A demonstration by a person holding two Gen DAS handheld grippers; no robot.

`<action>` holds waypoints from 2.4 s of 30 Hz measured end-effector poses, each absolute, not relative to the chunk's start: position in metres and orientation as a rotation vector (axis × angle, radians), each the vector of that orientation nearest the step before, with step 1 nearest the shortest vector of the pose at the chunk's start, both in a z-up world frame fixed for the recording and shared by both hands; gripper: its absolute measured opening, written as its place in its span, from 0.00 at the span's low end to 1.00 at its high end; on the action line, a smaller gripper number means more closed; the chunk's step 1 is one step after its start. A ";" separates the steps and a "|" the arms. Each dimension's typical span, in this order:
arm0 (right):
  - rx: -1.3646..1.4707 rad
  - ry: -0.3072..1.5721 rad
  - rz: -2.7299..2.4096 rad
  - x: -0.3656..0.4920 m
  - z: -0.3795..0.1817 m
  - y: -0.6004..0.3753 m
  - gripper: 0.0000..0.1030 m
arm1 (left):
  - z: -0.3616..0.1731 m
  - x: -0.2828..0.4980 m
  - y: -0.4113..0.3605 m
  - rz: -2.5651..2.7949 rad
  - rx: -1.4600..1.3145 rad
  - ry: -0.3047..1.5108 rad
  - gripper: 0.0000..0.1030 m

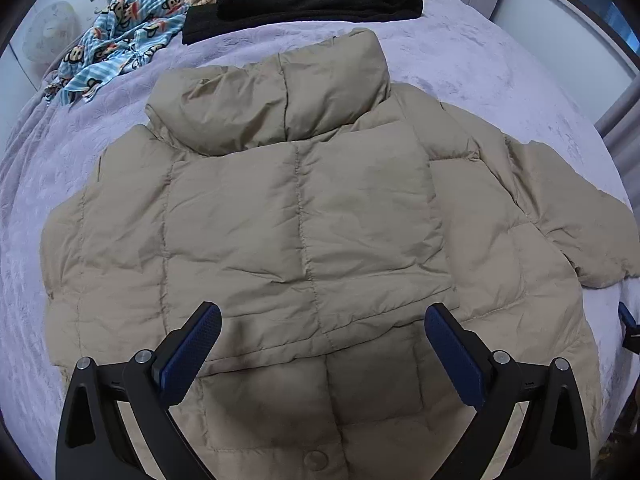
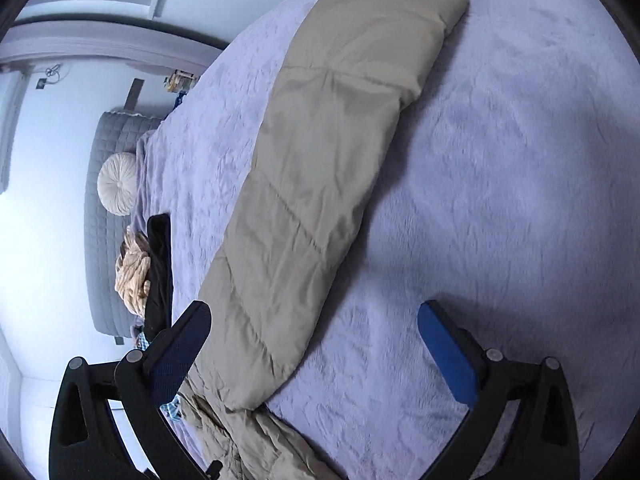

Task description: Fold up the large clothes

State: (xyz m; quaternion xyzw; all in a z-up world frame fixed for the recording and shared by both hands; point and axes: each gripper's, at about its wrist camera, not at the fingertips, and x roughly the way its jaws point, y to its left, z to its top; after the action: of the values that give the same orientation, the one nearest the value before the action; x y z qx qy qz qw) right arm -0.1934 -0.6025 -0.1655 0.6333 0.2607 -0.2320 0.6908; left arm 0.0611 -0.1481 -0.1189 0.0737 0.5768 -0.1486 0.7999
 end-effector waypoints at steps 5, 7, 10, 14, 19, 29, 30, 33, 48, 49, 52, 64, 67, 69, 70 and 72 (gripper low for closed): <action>1.522 0.462 -0.515 -0.185 -0.179 -0.639 1.00 | -0.117 0.061 -0.159 -0.325 0.156 1.229 0.99; 1.557 0.428 -0.515 -0.178 -0.184 -0.652 1.00 | -0.116 0.060 -0.164 -0.333 0.158 1.221 0.99; 1.629 0.392 -0.513 -0.170 -0.192 -0.663 0.88 | -0.114 0.060 -0.167 -0.326 0.166 1.194 0.99; 1.710 0.393 -0.470 -0.159 -0.203 -0.668 0.12 | -0.111 0.064 -0.163 -0.320 0.152 1.182 0.99; 1.582 0.384 -0.344 -0.128 -0.168 -0.647 0.09 | -0.108 0.071 -0.144 -0.309 0.108 1.189 0.99; 1.207 0.528 0.057 0.002 -0.066 -0.522 0.09 | -0.098 0.077 -0.090 -0.262 0.068 1.153 0.99; 1.155 0.551 0.094 0.017 -0.058 -0.502 0.09 | -0.099 0.078 -0.082 -0.254 0.065 1.157 0.99; 0.963 0.629 0.201 0.061 -0.037 -0.430 0.10 | -0.101 0.080 -0.057 -0.209 0.066 1.160 0.99; 0.636 1.125 0.205 0.114 -0.175 -0.227 0.10 | -0.118 0.089 0.049 -0.066 -0.032 1.187 0.99; 0.657 1.131 0.184 0.110 -0.180 -0.234 0.10 | -0.119 0.089 0.048 -0.070 -0.035 1.189 0.99; 0.668 1.158 0.150 0.106 -0.181 -0.237 0.12 | -0.120 0.090 0.043 -0.099 -0.052 1.189 0.99; 0.819 1.021 -0.024 0.060 -0.124 -0.295 0.58 | -0.104 0.097 0.051 -0.269 -0.186 1.140 0.99; 0.811 0.987 -0.034 0.070 -0.120 -0.296 0.17 | -0.096 0.097 0.064 -0.305 -0.228 1.115 0.99; 0.705 0.962 0.037 0.081 -0.106 -0.272 0.16 | -0.095 0.099 0.074 -0.329 -0.268 1.118 0.99; 0.637 0.963 0.077 0.088 -0.103 -0.255 0.16 | -0.095 0.099 0.078 -0.337 -0.289 1.122 0.99; 0.457 0.980 0.172 0.095 -0.095 -0.212 0.16 | -0.097 0.101 0.085 -0.355 -0.332 1.136 0.99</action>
State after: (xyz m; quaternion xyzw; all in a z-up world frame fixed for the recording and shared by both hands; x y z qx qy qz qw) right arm 0.0947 -0.2116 -0.0953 0.2175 0.4659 0.0818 0.8538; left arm 0.1013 0.0851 -0.0968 -0.1554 0.5327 -0.1665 0.8151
